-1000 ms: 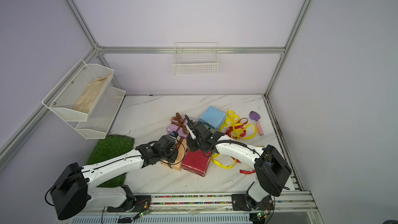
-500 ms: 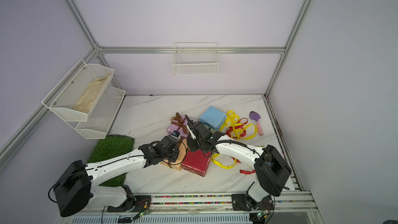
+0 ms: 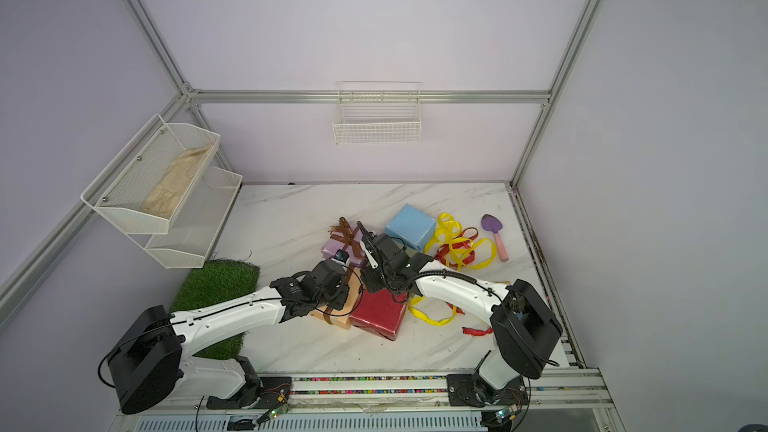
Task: Untie the ribbon bows on the gift boxes
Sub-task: Pull the ribbon from the gift box.
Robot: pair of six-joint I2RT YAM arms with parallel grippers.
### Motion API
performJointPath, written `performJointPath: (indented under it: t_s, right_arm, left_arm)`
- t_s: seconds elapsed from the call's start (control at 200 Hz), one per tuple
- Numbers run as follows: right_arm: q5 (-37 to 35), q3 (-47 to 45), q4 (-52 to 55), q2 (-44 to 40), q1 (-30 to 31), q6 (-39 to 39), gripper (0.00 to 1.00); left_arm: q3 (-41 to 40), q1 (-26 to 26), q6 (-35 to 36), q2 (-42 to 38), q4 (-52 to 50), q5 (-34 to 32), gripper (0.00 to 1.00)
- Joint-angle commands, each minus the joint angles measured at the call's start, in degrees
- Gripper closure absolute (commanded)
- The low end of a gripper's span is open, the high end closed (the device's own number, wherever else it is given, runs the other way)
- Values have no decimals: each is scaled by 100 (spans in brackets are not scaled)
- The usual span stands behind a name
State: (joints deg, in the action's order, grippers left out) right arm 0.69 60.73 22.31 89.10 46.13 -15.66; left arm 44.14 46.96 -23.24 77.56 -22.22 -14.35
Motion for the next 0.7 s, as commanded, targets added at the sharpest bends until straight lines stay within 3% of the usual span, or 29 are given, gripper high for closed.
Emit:
performJointPath:
  t_s: [0.0,0.235,0.57,0.695]
  right_arm:
    - [-88,-56,11,-183,28,-78,43]
    - [-54,-88,5,-209,27,-62,43]
    - [247,-243,-336,-270,28,-1,43]
    - [662,-279,-683,-305,31,-122,58]
  left_arm:
    - [-111,24,-143,127,-41,8,86]
    - [-84,24,-189,-5,-89,-55,100]
    - [646,20,-111,-915,-702,-106,100]
    - [760,15,3,-1076,-709,-58,100]
